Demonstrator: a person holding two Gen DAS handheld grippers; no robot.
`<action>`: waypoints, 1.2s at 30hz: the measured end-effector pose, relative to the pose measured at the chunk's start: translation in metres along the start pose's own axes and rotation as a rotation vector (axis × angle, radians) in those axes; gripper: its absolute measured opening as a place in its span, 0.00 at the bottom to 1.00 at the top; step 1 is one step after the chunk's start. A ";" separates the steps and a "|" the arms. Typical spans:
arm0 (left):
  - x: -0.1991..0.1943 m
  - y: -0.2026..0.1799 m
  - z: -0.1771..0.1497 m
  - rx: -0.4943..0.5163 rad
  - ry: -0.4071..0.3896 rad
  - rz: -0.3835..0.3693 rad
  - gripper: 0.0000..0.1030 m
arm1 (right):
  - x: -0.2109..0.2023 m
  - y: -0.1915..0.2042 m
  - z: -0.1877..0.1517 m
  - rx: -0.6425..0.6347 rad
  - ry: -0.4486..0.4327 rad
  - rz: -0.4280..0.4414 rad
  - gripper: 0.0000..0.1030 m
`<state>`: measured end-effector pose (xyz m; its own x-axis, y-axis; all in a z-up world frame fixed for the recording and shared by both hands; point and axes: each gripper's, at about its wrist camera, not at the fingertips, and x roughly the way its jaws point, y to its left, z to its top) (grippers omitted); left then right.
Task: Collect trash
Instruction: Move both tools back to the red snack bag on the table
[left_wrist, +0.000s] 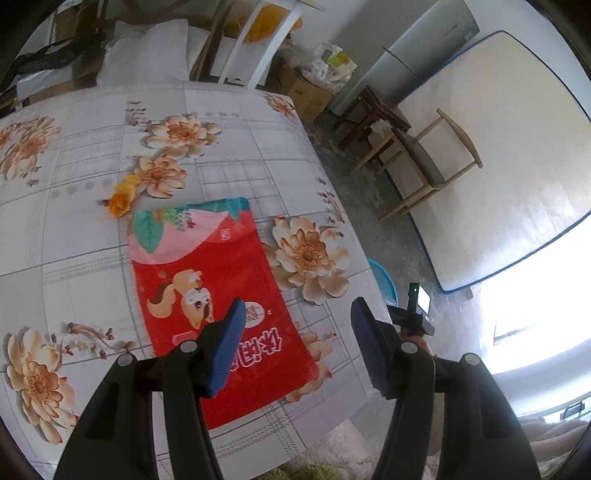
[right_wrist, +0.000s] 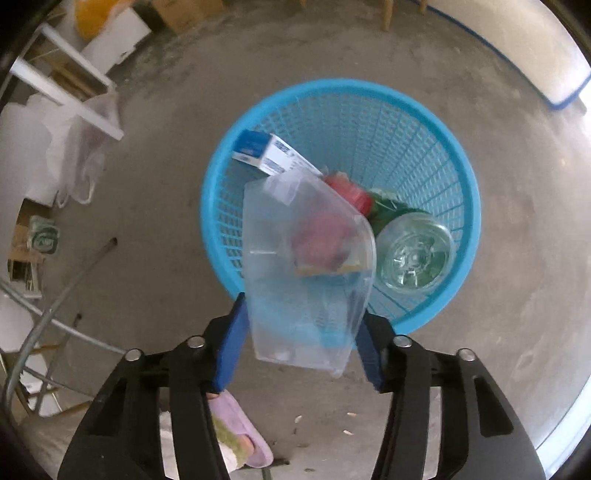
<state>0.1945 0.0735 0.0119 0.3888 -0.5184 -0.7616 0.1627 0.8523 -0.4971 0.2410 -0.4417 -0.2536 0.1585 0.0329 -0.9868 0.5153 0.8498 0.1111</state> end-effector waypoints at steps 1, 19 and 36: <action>-0.001 0.001 0.000 -0.001 -0.004 0.002 0.56 | -0.002 -0.002 0.001 -0.001 -0.006 -0.001 0.47; -0.018 0.028 -0.004 -0.042 -0.048 -0.008 0.58 | -0.036 0.003 0.012 0.015 0.047 0.005 0.68; -0.053 0.080 -0.021 -0.005 -0.215 0.246 0.66 | -0.276 0.160 -0.076 -0.377 -0.342 0.554 0.69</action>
<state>0.1680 0.1675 0.0037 0.5986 -0.2703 -0.7540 0.0360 0.9495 -0.3117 0.2159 -0.2751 0.0279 0.5948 0.3957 -0.6997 -0.0299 0.8807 0.4727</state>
